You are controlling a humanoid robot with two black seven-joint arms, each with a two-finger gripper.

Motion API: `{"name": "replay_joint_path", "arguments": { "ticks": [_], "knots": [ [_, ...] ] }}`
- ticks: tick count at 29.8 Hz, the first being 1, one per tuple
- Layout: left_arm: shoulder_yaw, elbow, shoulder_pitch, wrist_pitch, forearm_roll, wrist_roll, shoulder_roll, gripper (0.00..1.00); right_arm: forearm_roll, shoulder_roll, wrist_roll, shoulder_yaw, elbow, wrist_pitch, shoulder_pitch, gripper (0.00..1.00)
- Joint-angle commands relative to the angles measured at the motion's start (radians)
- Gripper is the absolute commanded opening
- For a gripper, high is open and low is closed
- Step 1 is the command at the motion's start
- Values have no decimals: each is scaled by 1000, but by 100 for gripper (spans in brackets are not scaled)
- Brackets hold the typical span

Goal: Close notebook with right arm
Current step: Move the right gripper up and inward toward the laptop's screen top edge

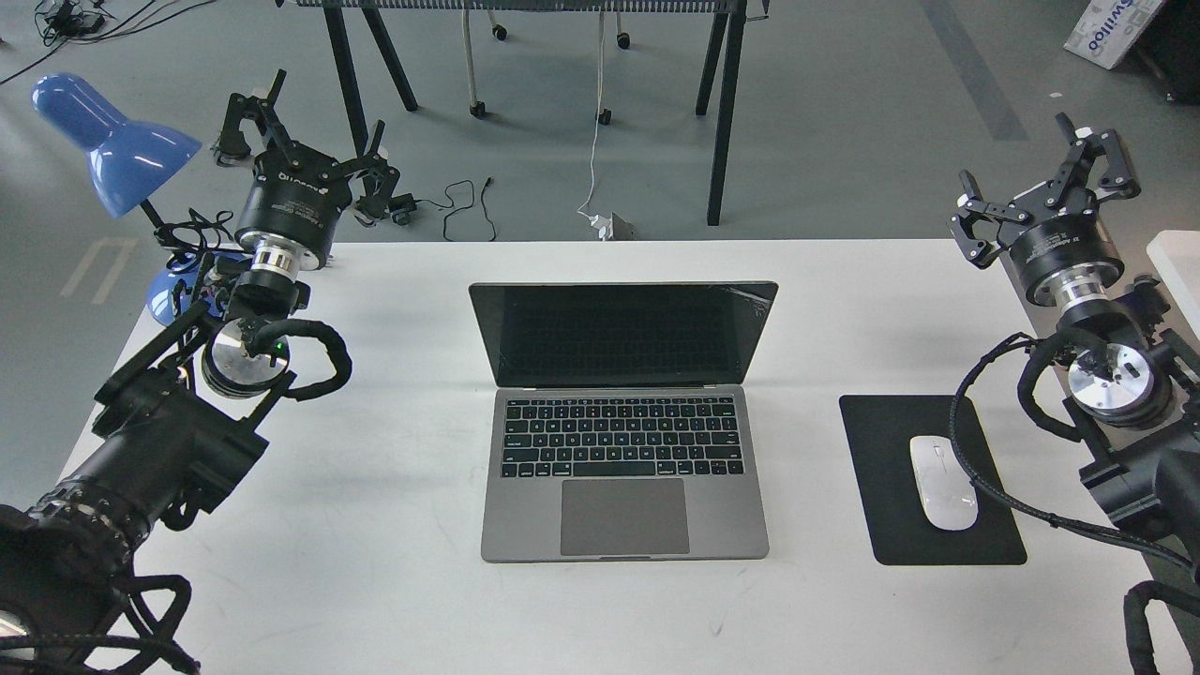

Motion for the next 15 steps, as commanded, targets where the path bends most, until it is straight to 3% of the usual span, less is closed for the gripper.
{"name": "replay_joint_path", "arguments": {
  "ticks": [1, 15],
  "knots": [
    [5, 1, -3, 13, 0, 0, 2, 100, 0, 15, 0, -2, 4, 2, 3, 100],
    [7, 1, -2, -2, 1, 0, 0, 100, -3, 78, 3, -147, -9, -15, 101, 100]
  ]
}}
